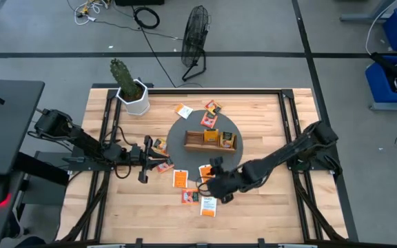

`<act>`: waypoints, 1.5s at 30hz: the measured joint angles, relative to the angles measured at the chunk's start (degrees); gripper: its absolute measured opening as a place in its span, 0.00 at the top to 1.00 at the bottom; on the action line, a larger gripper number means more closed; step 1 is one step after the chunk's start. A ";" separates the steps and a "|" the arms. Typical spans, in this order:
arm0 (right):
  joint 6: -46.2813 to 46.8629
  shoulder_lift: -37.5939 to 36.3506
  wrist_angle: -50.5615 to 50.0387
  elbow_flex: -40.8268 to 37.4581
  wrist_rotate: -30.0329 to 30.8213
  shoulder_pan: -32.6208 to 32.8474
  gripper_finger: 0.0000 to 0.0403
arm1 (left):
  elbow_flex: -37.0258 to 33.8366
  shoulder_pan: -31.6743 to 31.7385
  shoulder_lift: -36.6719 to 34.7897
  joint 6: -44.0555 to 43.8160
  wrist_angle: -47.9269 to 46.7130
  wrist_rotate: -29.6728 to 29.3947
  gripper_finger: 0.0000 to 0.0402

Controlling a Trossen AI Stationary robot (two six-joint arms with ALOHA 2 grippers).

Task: Pick & Place Tea
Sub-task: Put the white tea bag into the left section of the wooden organizer

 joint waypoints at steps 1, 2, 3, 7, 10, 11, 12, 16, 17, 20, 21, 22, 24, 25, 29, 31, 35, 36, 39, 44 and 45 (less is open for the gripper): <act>-0.01 1.25 0.05 -0.01 0.26 0.03 0.57 | 0.00 0.00 0.00 -0.02 -0.04 0.00 0.86; -0.04 2.33 0.27 -0.01 0.79 0.06 0.57 | 0.00 0.00 0.00 -0.02 -0.19 0.00 0.86; -0.03 3.23 0.18 -0.03 1.59 0.06 0.58 | 0.00 0.00 0.00 -0.02 -0.20 0.00 0.86; 0.61 6.10 2.18 -0.03 1.91 -0.01 0.58 | 0.00 0.00 0.00 -0.04 -0.28 0.00 0.86; 0.57 8.56 4.29 -0.03 0.99 -0.05 0.58 | 0.00 0.00 0.00 -0.04 -0.37 0.00 0.86; 0.23 9.31 4.54 -0.01 0.90 -0.05 0.58 | 0.00 0.00 0.00 -0.06 -0.37 0.00 0.86; -0.03 10.07 4.29 -0.01 0.88 -0.03 0.58 | 0.00 0.00 0.00 -0.06 -0.49 0.00 0.86; 0.30 11.18 4.73 -0.03 0.99 -0.07 0.58 | 0.00 -0.01 0.00 -0.09 -0.71 0.00 0.86; 0.72 11.18 4.99 -0.02 0.98 -0.09 0.58 | 0.00 0.00 0.00 -0.07 -0.70 0.00 0.86; 1.22 11.18 5.37 -0.01 1.53 -0.17 0.58 | 0.00 -0.01 0.00 -0.07 -0.70 0.00 0.86; 1.21 11.18 5.67 -0.03 1.52 -0.25 0.58 | 0.00 0.00 0.00 -0.08 -0.70 0.00 0.86; 1.15 11.18 5.75 -0.01 1.54 -0.32 0.58 | 0.00 -0.01 0.00 -0.09 -0.70 0.00 0.86; 1.15 11.18 5.67 -0.01 1.14 -0.58 0.58 | 0.00 -0.01 0.00 -0.09 -0.68 0.00 0.86; 1.37 11.18 5.71 -0.01 0.79 -0.73 0.58 | 0.00 0.00 0.00 -0.09 -0.68 0.00 0.86; 2.47 11.18 6.03 -0.20 0.00 -1.27 0.58 | 0.00 0.00 0.00 -0.09 -0.66 0.00 0.86; 2.48 11.15 7.21 -1.42 0.00 -1.41 0.58 | 0.00 0.00 0.00 -0.09 -0.68 0.00 0.86; 2.63 11.13 7.64 -2.59 0.94 -1.36 0.62 | 0.00 -0.02 0.00 -0.09 -0.66 0.00 0.86; 2.84 11.13 7.70 -2.61 1.09 -1.27 0.64 | 0.00 0.00 0.00 -0.09 -0.66 0.00 0.86; 3.01 11.15 7.75 -2.65 1.45 -1.13 0.71 | 0.00 0.00 0.00 -0.09 -0.66 0.01 0.86; 3.68 11.15 7.86 -2.66 1.48 -1.03 0.90 | 0.00 0.00 0.00 -0.09 -0.66 0.00 0.86; 3.67 11.15 7.86 -2.66 1.51 -1.01 0.94 | 0.00 0.00 0.00 -0.09 -0.66 0.00 0.86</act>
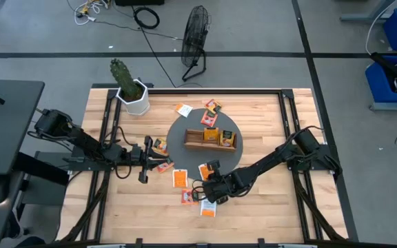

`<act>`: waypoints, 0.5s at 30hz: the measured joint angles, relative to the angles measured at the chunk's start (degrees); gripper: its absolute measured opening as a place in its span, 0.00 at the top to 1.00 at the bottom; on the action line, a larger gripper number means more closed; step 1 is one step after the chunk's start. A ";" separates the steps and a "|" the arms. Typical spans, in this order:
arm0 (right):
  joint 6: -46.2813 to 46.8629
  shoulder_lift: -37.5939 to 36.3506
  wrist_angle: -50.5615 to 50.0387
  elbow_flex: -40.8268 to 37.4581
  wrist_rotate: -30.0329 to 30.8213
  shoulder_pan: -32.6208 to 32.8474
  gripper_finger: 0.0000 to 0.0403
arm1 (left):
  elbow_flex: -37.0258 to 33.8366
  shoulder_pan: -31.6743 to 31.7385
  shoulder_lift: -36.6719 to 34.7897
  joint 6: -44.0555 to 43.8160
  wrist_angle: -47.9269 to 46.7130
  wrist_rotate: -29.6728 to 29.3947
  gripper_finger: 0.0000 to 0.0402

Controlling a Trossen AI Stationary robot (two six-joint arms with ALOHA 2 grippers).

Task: Pick & Place Tea
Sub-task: Put the white tea bag into the left section of the wooden organizer

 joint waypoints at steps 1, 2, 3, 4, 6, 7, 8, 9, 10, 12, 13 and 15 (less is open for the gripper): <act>0.00 0.00 0.04 0.00 0.08 0.04 0.97 | 0.00 0.00 0.00 0.00 0.00 0.00 0.86; 0.00 0.00 0.08 0.00 0.18 0.08 0.98 | 0.00 0.00 0.00 0.00 0.00 0.00 0.86; 0.15 0.00 0.15 0.00 0.31 0.21 0.98 | 0.00 -0.01 0.00 0.00 0.00 0.00 0.86; 0.41 0.00 0.31 0.00 0.34 0.22 0.97 | 0.00 -0.01 0.00 0.00 0.00 0.00 0.86; 0.61 0.00 0.67 0.00 0.36 0.54 0.98 | 0.00 0.00 0.00 0.00 0.00 0.00 0.86; 0.43 0.00 0.87 0.00 0.63 0.76 0.99 | 0.00 0.00 0.00 0.00 0.00 0.00 0.86; 0.35 -0.08 1.07 -0.01 1.25 1.14 0.99 | 0.00 0.00 0.00 0.00 0.00 0.00 0.86; 0.33 -0.23 1.18 -0.02 2.11 1.57 0.99 | 0.00 0.00 0.00 0.00 0.00 0.00 0.86; 0.40 -0.38 1.54 0.01 2.81 1.98 0.99 | 0.00 0.00 0.00 0.00 0.00 0.00 0.86; 0.33 -0.98 1.51 0.13 3.76 2.79 0.99 | 0.00 0.00 0.00 0.04 0.00 0.02 0.86; 0.23 -1.39 1.92 0.13 4.01 3.19 1.00 | 0.00 -0.02 0.00 0.19 0.03 0.02 0.86; 0.20 -2.24 3.53 0.15 4.50 4.02 1.00 | 0.00 -0.01 0.00 0.26 0.00 0.02 0.86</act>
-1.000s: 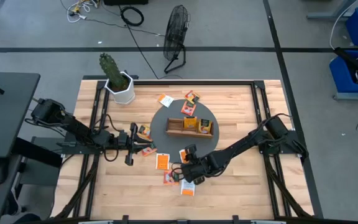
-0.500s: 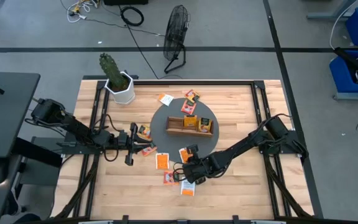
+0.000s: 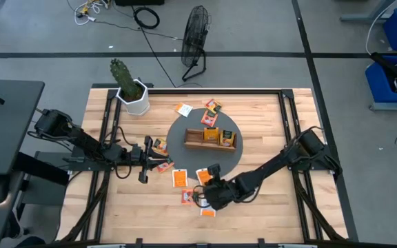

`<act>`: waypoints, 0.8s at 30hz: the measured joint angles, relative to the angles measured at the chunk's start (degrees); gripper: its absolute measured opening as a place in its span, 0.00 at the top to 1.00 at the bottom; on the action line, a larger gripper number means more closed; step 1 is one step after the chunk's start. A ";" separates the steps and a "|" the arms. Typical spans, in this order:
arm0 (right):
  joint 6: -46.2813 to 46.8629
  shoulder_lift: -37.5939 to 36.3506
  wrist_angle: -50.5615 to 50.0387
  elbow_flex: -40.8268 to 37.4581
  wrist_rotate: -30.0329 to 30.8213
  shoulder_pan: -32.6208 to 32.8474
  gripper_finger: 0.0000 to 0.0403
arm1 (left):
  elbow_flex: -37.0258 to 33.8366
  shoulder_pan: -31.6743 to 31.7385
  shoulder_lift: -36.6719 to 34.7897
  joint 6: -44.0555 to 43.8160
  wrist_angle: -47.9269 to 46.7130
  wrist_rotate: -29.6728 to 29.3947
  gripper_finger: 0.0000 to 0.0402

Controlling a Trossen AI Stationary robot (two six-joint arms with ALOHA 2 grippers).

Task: Pick & Place Tea
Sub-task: Put the white tea bag into the left section of the wooden organizer

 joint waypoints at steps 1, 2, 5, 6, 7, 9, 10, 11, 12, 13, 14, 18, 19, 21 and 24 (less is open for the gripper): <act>-0.02 -0.48 0.52 0.00 0.08 0.45 1.00 | 0.00 -0.01 0.00 0.04 0.02 0.00 0.86; -0.16 -0.99 1.55 0.00 0.42 0.90 1.00 | 0.00 -0.01 0.00 0.07 -0.08 0.00 0.86; -1.36 -2.37 4.37 0.02 2.32 2.49 1.00 | 0.00 -0.01 0.00 0.22 -0.35 0.16 0.86; -1.77 -2.65 5.40 0.02 3.36 3.01 1.00 | 0.00 -0.01 0.00 0.29 -0.33 0.29 0.86; -2.14 -3.07 6.58 -0.02 4.20 3.51 1.00 | 0.00 -0.01 0.00 0.52 -0.37 0.50 0.86; -3.03 -3.90 8.60 -0.52 6.20 4.43 1.00 | 0.00 -0.11 0.00 0.86 -0.27 0.56 0.86; -3.83 -4.24 10.60 -0.84 6.78 4.74 1.00 | 0.00 -0.12 0.00 1.75 -0.29 0.61 0.86; -4.92 -4.68 12.84 -1.27 7.17 4.97 1.00 | 0.00 -0.26 0.04 3.20 -0.16 0.82 0.86; -6.20 -5.23 14.97 -1.87 7.46 5.22 1.00 | 0.00 -0.38 0.02 4.98 -0.01 0.95 0.86; -7.76 -5.77 17.32 -2.44 7.60 5.39 1.00 | 0.00 -0.39 0.03 6.78 0.00 1.02 0.86; -9.20 -6.40 19.73 -3.10 7.58 5.52 1.00 | 0.00 -0.38 0.04 8.04 -0.05 1.09 0.86; -13.41 -9.91 27.38 -5.64 7.27 5.62 1.00 | 0.11 -0.21 0.04 11.41 0.66 2.83 0.86; -14.96 -11.00 29.19 -6.19 7.03 5.65 1.00 | 0.28 -0.21 0.04 12.16 0.67 4.07 0.86; -18.68 -12.82 34.05 -7.04 5.81 5.78 1.00 | 1.04 -0.28 0.04 13.43 0.77 6.56 0.86; -24.58 -15.47 41.14 -7.85 2.03 5.75 1.00 | 2.19 -0.39 0.04 14.48 0.67 9.38 0.86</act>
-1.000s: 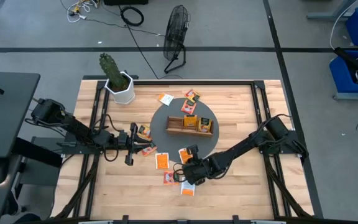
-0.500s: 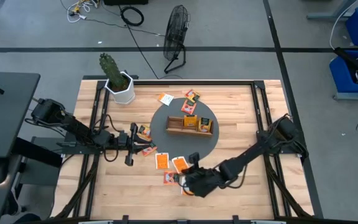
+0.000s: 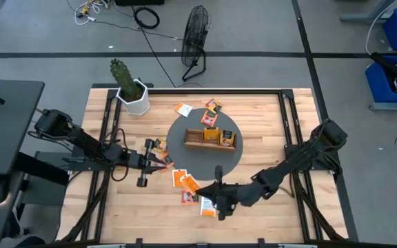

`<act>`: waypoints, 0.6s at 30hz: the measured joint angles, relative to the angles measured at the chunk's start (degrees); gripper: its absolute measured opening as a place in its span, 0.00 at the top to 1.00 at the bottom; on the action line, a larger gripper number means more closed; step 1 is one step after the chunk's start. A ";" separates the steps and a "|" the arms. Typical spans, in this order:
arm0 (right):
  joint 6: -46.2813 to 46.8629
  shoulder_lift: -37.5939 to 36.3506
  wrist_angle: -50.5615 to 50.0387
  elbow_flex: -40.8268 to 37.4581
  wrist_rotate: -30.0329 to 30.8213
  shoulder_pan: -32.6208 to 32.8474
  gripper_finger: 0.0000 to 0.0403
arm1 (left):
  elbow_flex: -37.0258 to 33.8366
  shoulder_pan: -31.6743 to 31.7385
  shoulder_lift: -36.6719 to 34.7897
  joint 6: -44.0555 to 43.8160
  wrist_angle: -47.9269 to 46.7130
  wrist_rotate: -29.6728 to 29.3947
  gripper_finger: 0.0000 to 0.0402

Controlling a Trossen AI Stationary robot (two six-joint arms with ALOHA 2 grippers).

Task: Pick & Place Tea
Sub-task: Put the white tea bag into the left section of the wooden organizer

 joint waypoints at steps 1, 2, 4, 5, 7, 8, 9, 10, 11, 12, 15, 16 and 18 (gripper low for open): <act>-1.43 -0.69 2.02 0.00 -2.09 -0.02 1.00 | 0.49 0.00 0.00 0.77 -0.20 0.30 0.86; -2.56 -1.39 3.49 0.00 -4.11 -0.13 1.00 | 1.02 -0.02 0.00 1.05 -0.55 0.39 0.86; -4.38 -2.07 6.54 0.00 -8.00 -0.51 1.00 | 2.23 -0.04 0.00 1.35 -1.03 0.52 0.85; -5.26 -2.21 7.51 0.00 -9.40 -0.71 1.00 | 2.79 -0.04 0.00 1.96 -1.03 0.61 0.84; -7.33 -2.26 9.65 -0.08 -10.55 -1.07 1.00 | 4.09 -0.03 0.00 2.75 -1.11 1.43 0.80; -8.22 -2.27 10.75 -0.09 -11.36 -1.40 1.00 | 4.74 0.06 0.00 2.74 -1.13 1.92 0.78; -8.85 -2.27 11.72 -0.09 -12.41 -1.79 1.00 | 5.44 0.09 0.00 2.70 -1.35 2.43 0.74; -9.20 -2.27 12.70 -0.07 -13.32 -2.23 1.00 | 6.30 0.09 0.00 2.70 -1.80 3.08 0.71; -9.57 -2.27 13.61 -0.09 -14.33 -2.72 1.00 | 7.15 0.09 0.00 2.68 -2.55 3.83 0.67; -9.99 -2.27 14.40 -0.09 -15.60 -3.21 1.00 | 7.86 0.09 0.00 2.61 -3.35 4.76 0.63; -10.46 -2.27 16.55 -0.09 -20.58 -5.26 1.00 | 10.69 0.09 0.00 2.27 -6.57 6.99 0.53; -10.07 -2.27 16.92 -0.09 -22.37 -6.08 1.00 | 11.72 0.09 0.00 2.27 -8.33 7.13 0.50; -8.81 -2.27 17.21 -0.09 -25.12 -7.70 1.00 | 13.35 0.11 0.02 2.26 -11.08 7.14 0.47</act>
